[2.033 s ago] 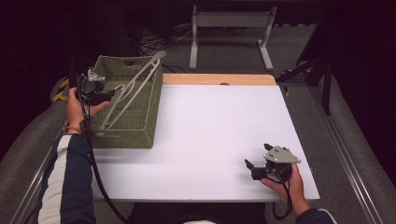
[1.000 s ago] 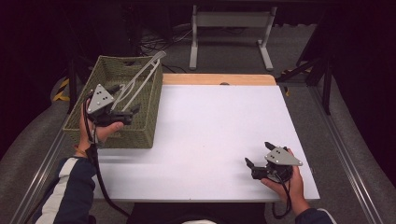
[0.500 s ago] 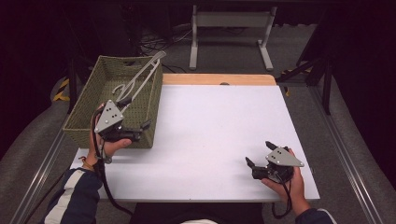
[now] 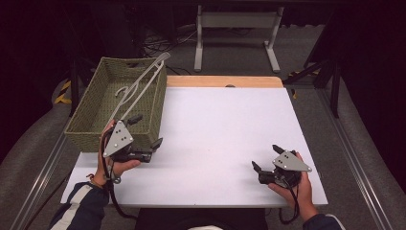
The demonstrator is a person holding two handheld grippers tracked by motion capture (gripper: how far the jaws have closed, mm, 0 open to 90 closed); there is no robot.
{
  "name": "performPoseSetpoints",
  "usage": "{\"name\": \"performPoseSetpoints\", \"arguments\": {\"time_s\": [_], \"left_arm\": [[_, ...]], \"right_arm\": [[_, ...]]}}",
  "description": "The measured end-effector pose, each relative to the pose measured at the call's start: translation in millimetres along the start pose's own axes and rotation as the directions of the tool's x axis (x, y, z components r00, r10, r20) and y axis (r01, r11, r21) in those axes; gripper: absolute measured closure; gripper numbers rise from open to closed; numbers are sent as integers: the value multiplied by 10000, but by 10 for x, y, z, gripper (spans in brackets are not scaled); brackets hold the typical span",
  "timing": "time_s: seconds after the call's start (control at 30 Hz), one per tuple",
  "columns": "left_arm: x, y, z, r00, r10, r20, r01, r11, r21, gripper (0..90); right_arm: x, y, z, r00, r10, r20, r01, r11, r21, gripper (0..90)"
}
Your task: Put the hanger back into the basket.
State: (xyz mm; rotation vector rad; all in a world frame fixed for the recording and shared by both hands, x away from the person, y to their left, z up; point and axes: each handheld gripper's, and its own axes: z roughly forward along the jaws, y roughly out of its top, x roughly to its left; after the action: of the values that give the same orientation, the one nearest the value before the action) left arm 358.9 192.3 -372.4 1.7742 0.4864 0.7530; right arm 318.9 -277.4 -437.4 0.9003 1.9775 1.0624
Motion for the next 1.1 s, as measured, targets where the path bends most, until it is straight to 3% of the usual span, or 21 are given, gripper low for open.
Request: {"name": "performPoseSetpoints", "arguments": {"time_s": [0.1, 0.17, 0.4, 0.5, 0.67, 0.73, 0.8, 0.83, 0.9, 0.93, 0.97, 1.1], "left_arm": [[-48, -64, -41, 9998, 215, 51, -216, 9996, 160, 65], [-77, -125, -65, 9998, 52, 176, -56, 9998, 190, 66], [-138, -254, -104, 9993, 79, 361, -96, 9988, 481, 64], [-171, -324, -100, 9988, 297, 388, -327, 9963, 797, 64], [-207, -471, -59, 9984, 254, 507, -316, 9915, 1259, 62], [-214, -560, -43, 9981, 467, 408, -527, 9860, 1582, 62], [-198, -615, -36, 9989, 262, 388, -325, 9846, 1720, 53], [-179, -667, -37, 9987, -86, 493, -5, 9836, 1804, 53], [-159, -711, -53, 9993, -19, 367, -56, 9789, 2041, 47], [-159, -711, -53, 9993, -19, 367, -56, 9789, 2041, 47], [-147, -731, -62, 9987, -331, 395, 248, 9804, 1953, 47], [-112, -744, -84, 9978, -591, 297, 525, 9806, 1890, 47]], "right_arm": [[5, 4, -3, 10000, -21, -3, 21, 10000, -33, 108], [6, 7, -3, 10000, -30, -8, 30, 10000, -60, 108], [7, 21, -4, 10000, -18, -4, 18, 9998, -195, 108], [11, 23, -12, 10000, -67, 0, 67, 9997, -245, 108], [7, 29, -27, 10000, -21, -4, 21, 9994, -354, 108], [8, 27, -28, 10000, -7, -24, 6, 9993, -374, 108], [10, 25, -29, 10000, -31, -32, 30, 9993, -374, 108], [11, 24, -32, 10000, -45, -43, 44, 9993, -378, 108], [8, 23, -36, 10000, 5, -67, -8, 9992, -412, 108], [8, 23, -36, 10000, 5, -67, -8, 9992, -412, 108], [8, 24, -38, 10000, 10, -80, -13, 9992, -406, 108], [20, 30, -46, 10000, -19, -86, 15, 9991, -428, 107]]}}
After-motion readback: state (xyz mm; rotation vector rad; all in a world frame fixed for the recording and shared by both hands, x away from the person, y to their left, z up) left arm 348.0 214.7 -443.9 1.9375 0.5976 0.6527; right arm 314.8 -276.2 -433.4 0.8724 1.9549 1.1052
